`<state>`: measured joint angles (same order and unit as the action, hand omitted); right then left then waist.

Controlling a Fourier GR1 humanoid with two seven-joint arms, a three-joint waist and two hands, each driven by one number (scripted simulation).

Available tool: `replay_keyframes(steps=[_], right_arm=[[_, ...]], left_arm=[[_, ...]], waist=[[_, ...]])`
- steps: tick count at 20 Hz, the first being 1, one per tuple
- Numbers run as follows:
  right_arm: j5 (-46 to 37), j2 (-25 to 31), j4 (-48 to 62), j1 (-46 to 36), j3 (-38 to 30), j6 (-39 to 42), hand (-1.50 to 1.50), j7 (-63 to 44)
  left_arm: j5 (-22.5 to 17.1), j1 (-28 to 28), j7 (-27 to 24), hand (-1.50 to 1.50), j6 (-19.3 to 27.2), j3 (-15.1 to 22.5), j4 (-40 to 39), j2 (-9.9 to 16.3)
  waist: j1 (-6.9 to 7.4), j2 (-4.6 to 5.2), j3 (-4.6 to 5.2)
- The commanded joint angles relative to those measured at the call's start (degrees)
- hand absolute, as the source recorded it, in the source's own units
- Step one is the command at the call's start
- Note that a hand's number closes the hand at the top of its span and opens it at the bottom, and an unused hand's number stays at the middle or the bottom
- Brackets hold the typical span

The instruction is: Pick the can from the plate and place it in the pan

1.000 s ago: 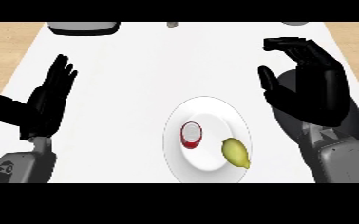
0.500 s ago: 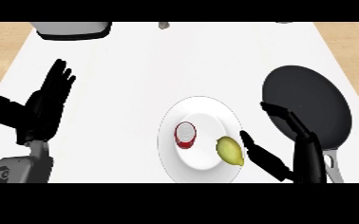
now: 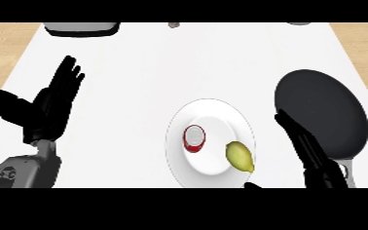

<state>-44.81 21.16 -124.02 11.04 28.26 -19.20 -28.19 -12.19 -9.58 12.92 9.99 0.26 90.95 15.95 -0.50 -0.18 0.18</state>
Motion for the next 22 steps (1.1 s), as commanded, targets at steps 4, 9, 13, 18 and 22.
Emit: replay_keyframes(steps=[4, 9, 13, 18, 22], right_arm=[[-4.8, -0.2, 0.9, -14.2, 1.7, 21.8, -1.50, -18.5], [-1.0, -5.6, 6.7, -22.6, 5.2, 34.8, -1.50, -27.8], [4.3, -12.8, 15.8, -26.3, 7.1, 41.9, -1.50, -34.8], [6.8, -16.2, 16.7, -29.5, 6.7, 48.7, -1.50, -38.8], [4.9, -17.1, 18.9, -31.0, 9.6, 51.0, -1.50, -39.8]], left_arm=[[-0.7, 0.1, 1.2, 0.00, -1.0, 0.3, 2.6, -0.3], [1.2, -0.9, 1.9, 0.00, 0.8, 0.9, 1.5, -1.2], [0.7, 0.1, 0.2, 0.00, -1.9, 0.6, 0.4, 0.0], [1.0, 2.6, -0.7, 0.00, -1.3, 1.0, 2.2, -1.9], [1.1, -1.6, -1.2, 0.00, -1.2, -1.0, -2.1, -1.4]], waist=[[1.83, 0.19, -0.03], [1.59, 0.19, -0.08], [2.26, 0.45, -0.03], [1.18, 0.09, -0.12], [0.66, 0.17, -0.09]])
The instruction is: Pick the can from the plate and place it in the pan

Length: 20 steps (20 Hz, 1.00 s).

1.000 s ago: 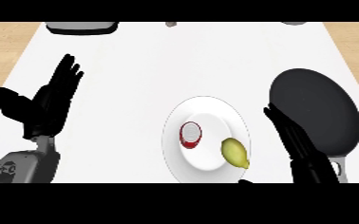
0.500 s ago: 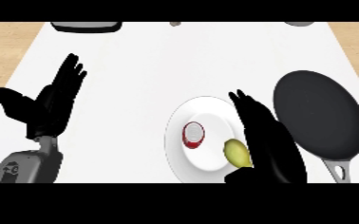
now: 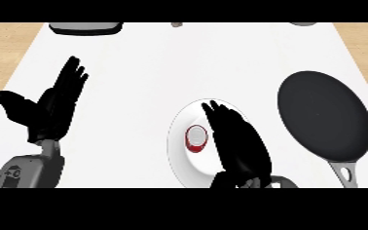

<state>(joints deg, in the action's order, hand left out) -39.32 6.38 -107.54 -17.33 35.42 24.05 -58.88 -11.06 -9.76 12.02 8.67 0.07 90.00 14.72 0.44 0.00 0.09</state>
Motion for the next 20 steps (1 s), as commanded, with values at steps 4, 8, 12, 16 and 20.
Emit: replay_keyframes(steps=[4, 8, 12, 16, 20], right_arm=[[-4.0, -5.5, 5.3, -6.2, 3.9, 10.5, -1.50, -14.8], [-6.1, -6.2, 5.0, -6.0, 4.8, 12.1, -1.50, -15.6], [-3.7, -6.3, 10.5, -10.5, 5.0, 6.3, -1.50, -15.1], [-1.0, -6.3, 14.3, -14.1, 3.1, 7.8, -1.50, -15.7], [-3.4, -6.3, 20.1, -12.3, 6.9, 0.9, -1.50, -15.6]], left_arm=[[-1.3, 1.1, 0.8, 0.00, -1.7, -1.2, 1.0, 1.1], [0.4, 1.2, 1.5, 0.00, 0.0, -0.2, 1.7, -0.2], [2.2, 0.9, 1.0, 0.00, 1.2, 1.5, 2.1, -2.2], [0.2, 0.6, 0.2, 0.00, -1.3, -0.8, 0.7, -0.6], [0.7, 0.1, 0.3, 0.00, -1.2, -1.2, 0.6, -0.5]], waist=[[0.24, -0.20, 0.06], [-0.20, -0.21, 0.00], [0.19, -0.06, -0.05], [0.17, -0.03, -0.02], [0.22, -0.02, -0.04]])
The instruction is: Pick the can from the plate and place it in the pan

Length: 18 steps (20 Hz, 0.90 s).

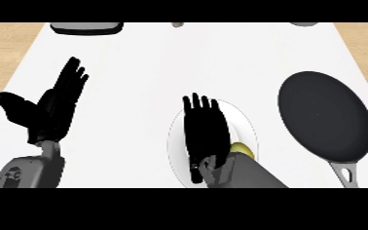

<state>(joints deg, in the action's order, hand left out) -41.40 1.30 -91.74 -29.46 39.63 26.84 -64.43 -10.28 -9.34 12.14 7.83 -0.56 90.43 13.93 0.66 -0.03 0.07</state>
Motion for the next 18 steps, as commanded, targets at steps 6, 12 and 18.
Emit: replay_keyframes(steps=[6, 12, 18], right_arm=[[1.0, -1.2, 9.1, -3.1, -2.2, 0.1, -1.50, -7.5], [2.3, -1.3, 9.8, -1.6, 1.2, -1.7, -1.50, -7.5], [-1.9, -1.3, 16.8, -0.2, 0.3, -6.6, -1.50, 0.0]], left_arm=[[1.0, 1.7, -0.2, 0.00, 0.4, 0.4, 2.0, -1.3], [0.9, 0.1, 2.3, 0.00, -0.1, -1.1, 2.6, -0.6], [0.9, 0.3, 0.1, 0.00, -1.6, -1.8, 0.3, -1.3]], waist=[[-0.14, 0.01, -0.05], [-0.41, -0.03, -0.06], [-0.51, 0.03, -0.07]])
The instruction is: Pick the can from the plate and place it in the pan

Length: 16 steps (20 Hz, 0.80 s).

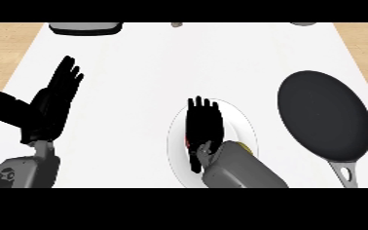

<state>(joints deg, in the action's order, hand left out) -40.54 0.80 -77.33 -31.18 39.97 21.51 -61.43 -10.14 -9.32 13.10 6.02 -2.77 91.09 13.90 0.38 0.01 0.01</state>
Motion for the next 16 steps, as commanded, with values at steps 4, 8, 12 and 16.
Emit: replay_keyframes(steps=[4, 8, 12, 16], right_arm=[[-2.6, -0.8, 6.3, -0.7, -2.0, -5.0, -1.50, 0.3], [-0.9, -0.8, 9.5, -0.7, 0.1, -9.4, -1.50, 1.6], [2.6, -0.8, 14.3, -1.9, 2.9, -11.8, -1.50, 1.5], [0.1, -0.8, 12.6, -1.5, 3.4, -11.2, 1.50, 8.3]], left_arm=[[2.6, 1.0, -2.1, 0.00, 0.7, 1.6, -1.2, -3.0], [0.4, -0.9, 1.2, 0.00, -1.1, -1.3, -0.4, -1.0], [2.9, -1.4, -1.5, 0.00, 0.1, 0.2, -1.7, -3.4], [1.6, -1.5, -0.3, 0.00, -2.0, -1.9, -1.3, -2.0]], waist=[[-0.02, 0.05, -0.01], [0.15, 0.04, -0.02], [0.24, 0.10, -0.01], [-0.03, 0.04, -0.01]])
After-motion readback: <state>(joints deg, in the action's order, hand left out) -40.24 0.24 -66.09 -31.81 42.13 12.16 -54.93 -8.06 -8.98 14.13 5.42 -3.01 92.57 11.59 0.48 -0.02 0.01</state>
